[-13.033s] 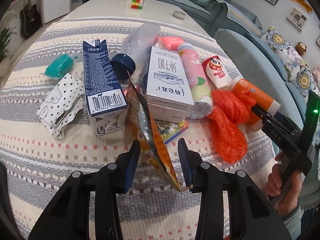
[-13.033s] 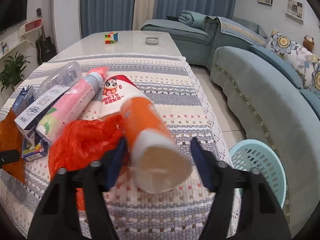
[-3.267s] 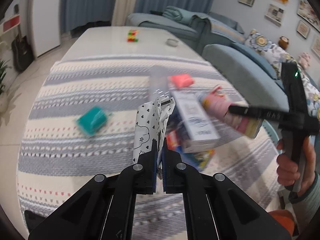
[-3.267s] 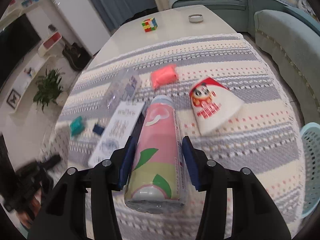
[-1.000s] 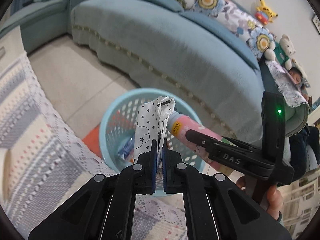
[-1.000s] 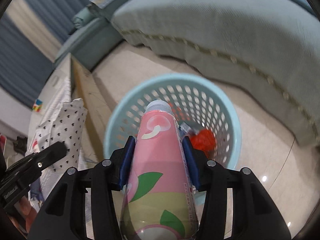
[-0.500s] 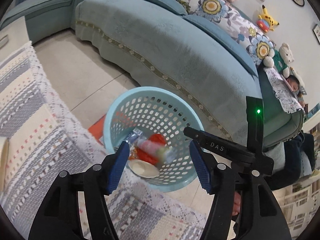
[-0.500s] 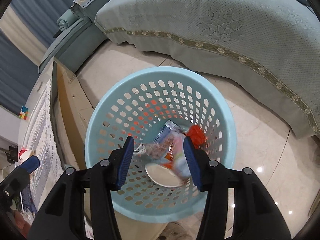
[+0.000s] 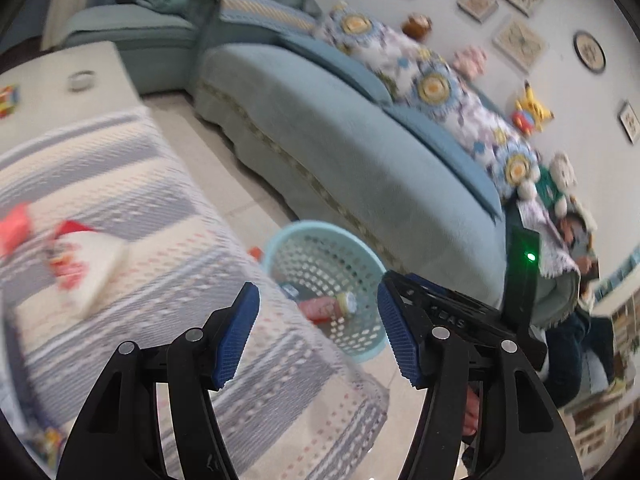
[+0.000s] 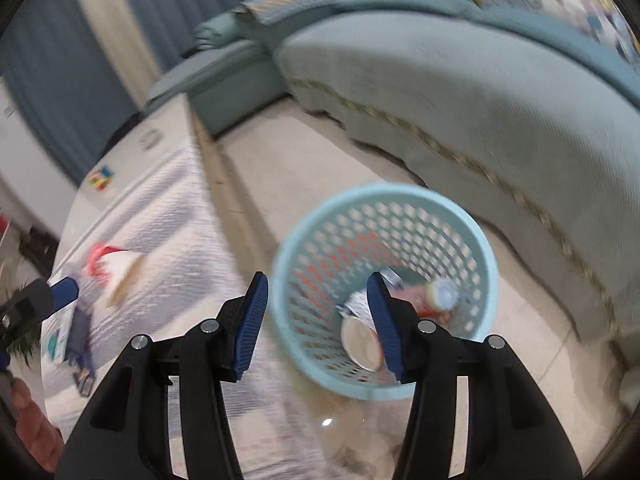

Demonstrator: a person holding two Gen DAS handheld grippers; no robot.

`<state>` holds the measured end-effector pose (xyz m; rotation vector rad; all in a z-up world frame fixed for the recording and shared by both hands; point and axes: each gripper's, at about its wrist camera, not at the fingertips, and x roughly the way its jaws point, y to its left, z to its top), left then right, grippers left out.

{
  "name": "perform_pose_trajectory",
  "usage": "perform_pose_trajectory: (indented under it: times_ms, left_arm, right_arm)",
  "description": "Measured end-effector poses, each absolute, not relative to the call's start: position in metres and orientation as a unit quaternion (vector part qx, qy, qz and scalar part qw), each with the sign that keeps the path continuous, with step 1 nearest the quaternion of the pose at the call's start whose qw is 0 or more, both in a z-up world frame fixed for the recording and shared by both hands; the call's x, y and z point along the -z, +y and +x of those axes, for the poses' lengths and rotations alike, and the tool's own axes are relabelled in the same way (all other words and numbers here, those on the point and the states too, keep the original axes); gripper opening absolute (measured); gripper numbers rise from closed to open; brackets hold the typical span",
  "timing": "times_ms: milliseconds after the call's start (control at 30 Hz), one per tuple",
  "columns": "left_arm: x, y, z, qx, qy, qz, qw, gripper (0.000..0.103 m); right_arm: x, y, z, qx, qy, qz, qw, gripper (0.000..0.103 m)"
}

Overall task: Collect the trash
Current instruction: 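Grasp the white milk carton with the left tool while the right tool grasps the white paper cup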

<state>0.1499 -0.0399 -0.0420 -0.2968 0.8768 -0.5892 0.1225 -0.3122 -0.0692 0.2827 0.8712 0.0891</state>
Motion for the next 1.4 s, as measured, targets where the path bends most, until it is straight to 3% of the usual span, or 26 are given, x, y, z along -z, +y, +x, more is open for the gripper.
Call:
perform_pose_trajectory:
  times_ms: [200,333,600,833,1200,1267,1333,1400]
  left_arm:
    - [0.015,0.044,0.120,0.188,0.383,-0.169,0.888,0.059]
    - [0.011,0.099,0.106,0.111,0.379,-0.184,0.900,0.061]
    - [0.053,0.180,0.101,0.029,0.422,-0.218,0.880,0.061]
    - [0.092,0.174,0.120,0.008,0.466,-0.191,0.864,0.062]
    - [0.093,0.161,0.122,-0.064,0.459,-0.089,0.882,0.064]
    - [0.095,0.162,0.122,-0.067,0.462,-0.082,0.880,0.064]
    - [0.099,0.165,0.124,-0.064,0.471,-0.085,0.876,0.064]
    - [0.105,0.168,0.125,-0.063,0.478,-0.094,0.871,0.063]
  right_arm:
    - [0.028,-0.244,0.115,-0.112,0.391,0.095,0.909,0.048]
    - [0.019,-0.197,0.121,-0.150,0.389,0.064,0.907,0.054]
    - [0.039,-0.117,0.152,-0.211,0.407,0.017,0.889,0.063]
    - [0.067,-0.063,0.181,-0.230,0.432,-0.010,0.872,0.063]
    - [0.109,-0.044,0.231,-0.230,0.461,0.022,0.857,0.064]
    - [0.115,-0.042,0.235,-0.225,0.463,0.016,0.857,0.068]
    - [0.124,-0.042,0.239,-0.218,0.463,0.015,0.859,0.084]
    - [0.130,-0.045,0.241,-0.223,0.463,0.034,0.857,0.085]
